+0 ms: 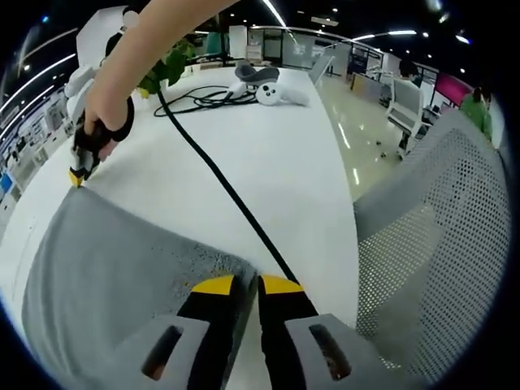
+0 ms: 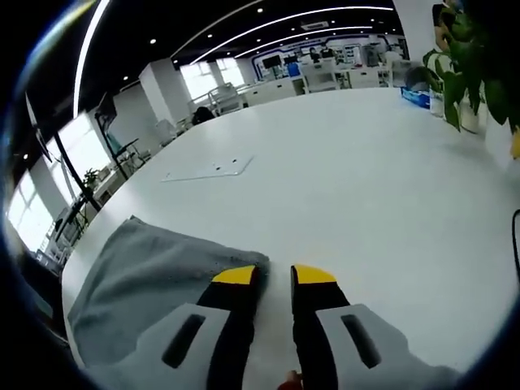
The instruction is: Fold the towel on the table until its edges align and the towel forms a compact rectangular stack.
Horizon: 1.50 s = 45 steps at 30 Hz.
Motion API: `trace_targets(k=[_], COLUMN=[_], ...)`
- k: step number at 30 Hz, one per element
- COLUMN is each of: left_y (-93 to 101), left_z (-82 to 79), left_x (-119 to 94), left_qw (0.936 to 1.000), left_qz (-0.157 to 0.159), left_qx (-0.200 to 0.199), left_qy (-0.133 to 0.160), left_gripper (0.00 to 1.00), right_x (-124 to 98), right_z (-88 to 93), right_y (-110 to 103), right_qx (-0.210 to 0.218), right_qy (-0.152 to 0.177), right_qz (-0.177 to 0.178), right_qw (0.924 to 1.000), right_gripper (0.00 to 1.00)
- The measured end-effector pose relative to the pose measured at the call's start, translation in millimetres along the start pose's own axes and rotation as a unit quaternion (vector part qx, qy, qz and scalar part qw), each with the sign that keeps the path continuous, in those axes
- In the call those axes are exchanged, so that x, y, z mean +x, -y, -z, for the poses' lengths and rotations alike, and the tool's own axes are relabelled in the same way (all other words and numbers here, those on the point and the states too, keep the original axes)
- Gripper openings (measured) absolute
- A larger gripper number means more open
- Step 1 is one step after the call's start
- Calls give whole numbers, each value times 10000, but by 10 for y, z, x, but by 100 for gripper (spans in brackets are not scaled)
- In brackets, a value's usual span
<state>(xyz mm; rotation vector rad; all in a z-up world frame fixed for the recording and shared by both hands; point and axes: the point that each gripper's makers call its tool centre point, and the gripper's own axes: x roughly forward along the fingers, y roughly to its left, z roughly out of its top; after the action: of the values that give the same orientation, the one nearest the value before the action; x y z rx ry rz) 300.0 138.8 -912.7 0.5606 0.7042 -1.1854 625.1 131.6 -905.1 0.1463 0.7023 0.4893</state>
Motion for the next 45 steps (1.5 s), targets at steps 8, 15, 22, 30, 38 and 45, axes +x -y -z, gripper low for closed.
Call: trace_targets(k=[8, 15, 22, 30, 38, 45], left_y=[-20, -26, -31, -55, -105, -171], left_z=[-1, -4, -18, -19, -96, -178], left_x=[11, 13, 33, 21, -122, -298], left_qw=[9999, 9996, 9990, 9995, 9967, 9946], left_qz=[-55, -68, 71, 45, 168, -91], left_qx=[161, 291, 436, 301, -435, -584], left_qy=[-16, 7, -72, 85, 657, 849], left_gripper=[7, 6, 6, 1, 1, 1], right_x=[57, 58, 60, 70, -11, -173], right_z=[1, -2, -7, -21, -96, -259], right_y=[-73, -78, -76, -57, -98, -280], right_qx=[-553, -523, -665, -693, -459, -431], right_qy=[-146, -50, -30, -51, -108, 53], right_qz=[-45, -204, -235, -239, -354, -636], right_qw=[9984, 9984, 9975, 9973, 9983, 9970], right_gripper=[6, 1, 1, 0, 0, 0])
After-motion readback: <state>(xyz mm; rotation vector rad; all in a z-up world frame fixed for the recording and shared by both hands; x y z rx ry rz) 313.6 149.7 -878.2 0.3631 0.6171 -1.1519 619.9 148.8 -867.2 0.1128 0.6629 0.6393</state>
